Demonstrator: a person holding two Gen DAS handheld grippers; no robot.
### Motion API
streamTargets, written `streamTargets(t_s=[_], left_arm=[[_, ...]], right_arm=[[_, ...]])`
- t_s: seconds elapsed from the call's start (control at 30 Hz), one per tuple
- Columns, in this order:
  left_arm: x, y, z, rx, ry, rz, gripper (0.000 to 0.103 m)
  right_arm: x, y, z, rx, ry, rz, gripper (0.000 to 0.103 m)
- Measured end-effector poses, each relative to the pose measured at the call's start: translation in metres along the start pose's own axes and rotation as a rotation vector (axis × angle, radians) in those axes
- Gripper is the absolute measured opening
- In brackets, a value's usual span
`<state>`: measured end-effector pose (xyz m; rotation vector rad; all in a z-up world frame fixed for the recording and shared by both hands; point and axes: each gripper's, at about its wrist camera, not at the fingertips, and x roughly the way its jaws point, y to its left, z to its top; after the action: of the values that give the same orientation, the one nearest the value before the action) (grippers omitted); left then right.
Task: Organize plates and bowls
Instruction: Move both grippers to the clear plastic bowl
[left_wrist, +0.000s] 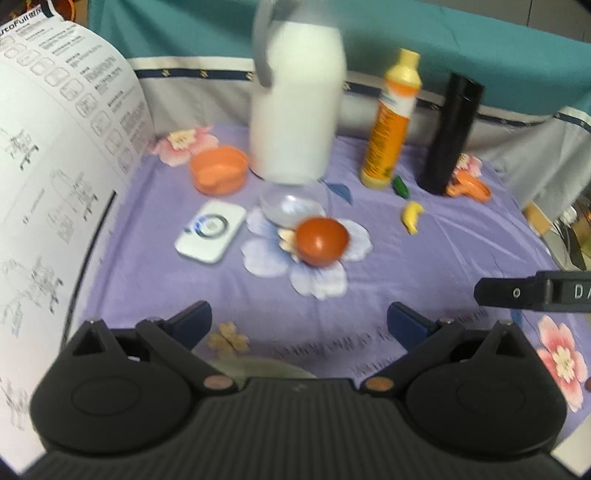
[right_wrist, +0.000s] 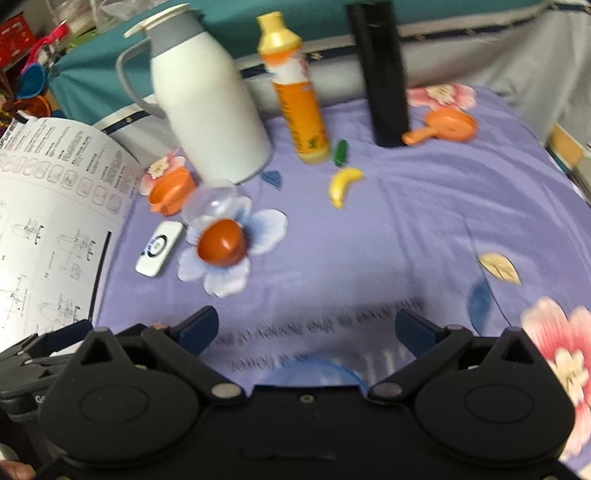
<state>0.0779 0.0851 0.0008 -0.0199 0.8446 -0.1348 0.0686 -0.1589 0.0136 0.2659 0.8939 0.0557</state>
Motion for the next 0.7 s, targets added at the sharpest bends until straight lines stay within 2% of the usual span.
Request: streamTargets(t_s=[0.37, 0.5, 0.57, 0.7], left_arm=[[0.043, 0.048, 0.041, -0.028, -0.022, 0.080, 0.103], [0.066, 0.061, 0.061, -0.056, -0.028, 0.090, 0.103], [0.079, 0.062, 0.068, -0.064, -0.024, 0.091, 0.103], [0.110, 0.059, 0.084, -0.052, -0.016, 0.098, 0.103]], right_arm=[[0.059, 0.047, 0.056, -0.032, 0.030, 0.029, 0.103], [0.080, 0.059, 0.075, -0.056, -0.004, 0.044, 0.103], [0.093, 0.065, 0.084, -0.089, -0.037, 0.015, 0.103], [0.126, 0.073, 0.105, -0.118, -0.031, -0.023, 0.102]])
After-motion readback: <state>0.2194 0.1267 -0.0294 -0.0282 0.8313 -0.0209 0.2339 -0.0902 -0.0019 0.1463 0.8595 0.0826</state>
